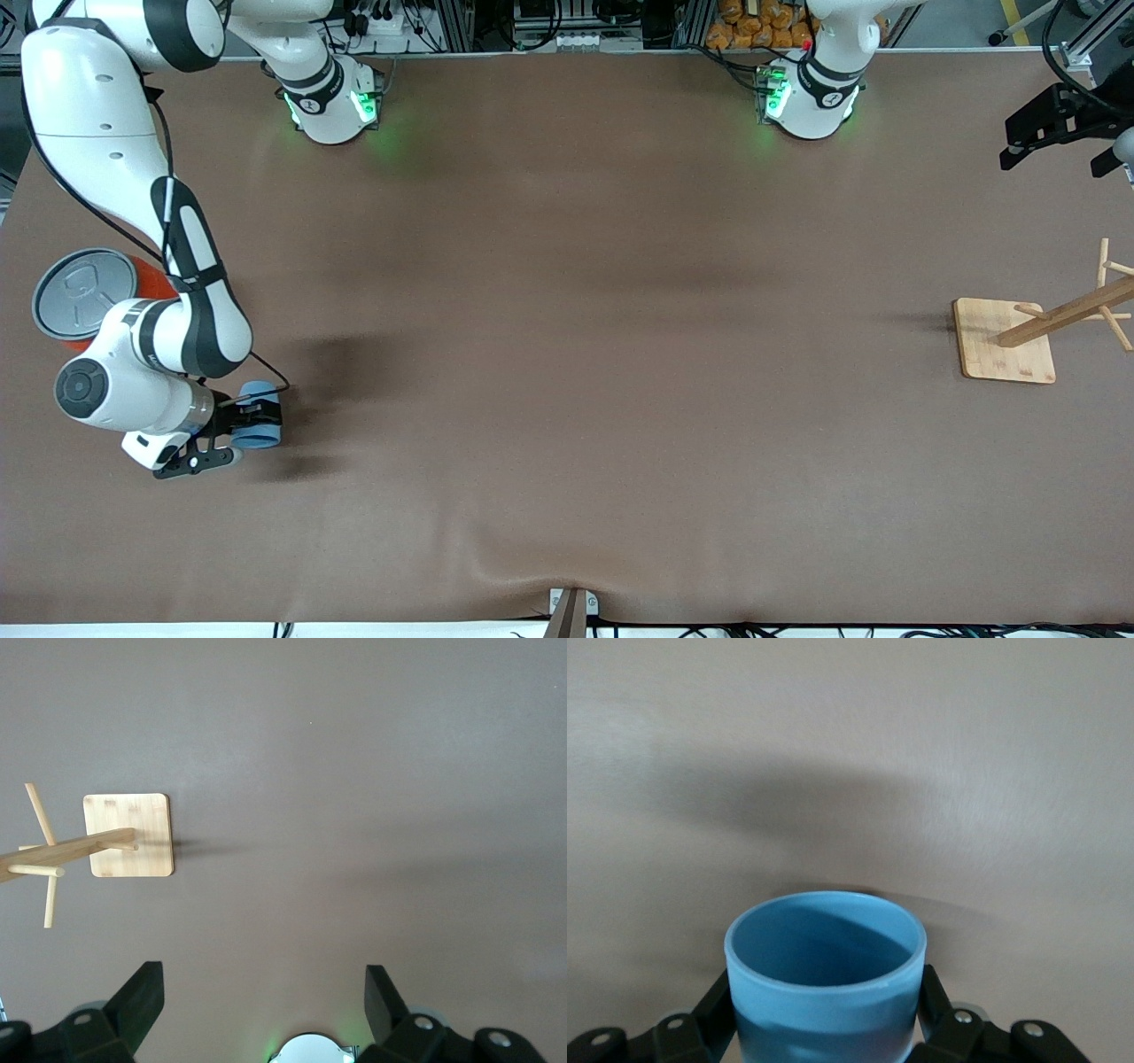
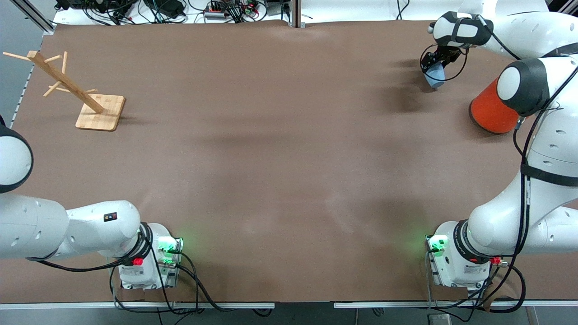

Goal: Flip cup
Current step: 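Close the right gripper on the blue cup's base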

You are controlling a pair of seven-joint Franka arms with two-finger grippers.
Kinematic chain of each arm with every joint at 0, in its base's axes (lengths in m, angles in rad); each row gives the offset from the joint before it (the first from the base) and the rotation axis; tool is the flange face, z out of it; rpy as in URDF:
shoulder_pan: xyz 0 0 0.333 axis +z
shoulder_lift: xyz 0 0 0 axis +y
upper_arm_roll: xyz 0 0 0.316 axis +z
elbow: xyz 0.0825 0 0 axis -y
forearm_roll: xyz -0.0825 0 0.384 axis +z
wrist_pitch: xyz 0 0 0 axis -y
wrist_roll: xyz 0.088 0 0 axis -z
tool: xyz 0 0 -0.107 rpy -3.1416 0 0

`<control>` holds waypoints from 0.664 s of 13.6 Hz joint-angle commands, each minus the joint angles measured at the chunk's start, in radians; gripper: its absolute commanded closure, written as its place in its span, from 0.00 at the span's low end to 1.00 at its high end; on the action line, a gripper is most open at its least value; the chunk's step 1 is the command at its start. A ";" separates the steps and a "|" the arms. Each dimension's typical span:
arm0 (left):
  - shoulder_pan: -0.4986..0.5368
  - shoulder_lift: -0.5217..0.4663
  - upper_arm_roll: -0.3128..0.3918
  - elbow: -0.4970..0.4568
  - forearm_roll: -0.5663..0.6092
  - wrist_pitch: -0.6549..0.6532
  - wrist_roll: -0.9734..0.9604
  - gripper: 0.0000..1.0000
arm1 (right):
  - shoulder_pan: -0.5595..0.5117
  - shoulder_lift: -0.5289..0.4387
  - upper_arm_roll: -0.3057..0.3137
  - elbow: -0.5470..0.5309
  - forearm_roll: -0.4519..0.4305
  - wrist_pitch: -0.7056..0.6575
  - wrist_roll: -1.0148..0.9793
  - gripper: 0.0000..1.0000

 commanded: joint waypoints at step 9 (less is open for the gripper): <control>0.005 -0.008 0.000 0.011 -0.006 -0.018 0.015 0.00 | -0.011 -0.212 0.011 0.112 0.008 -0.265 -0.583 0.69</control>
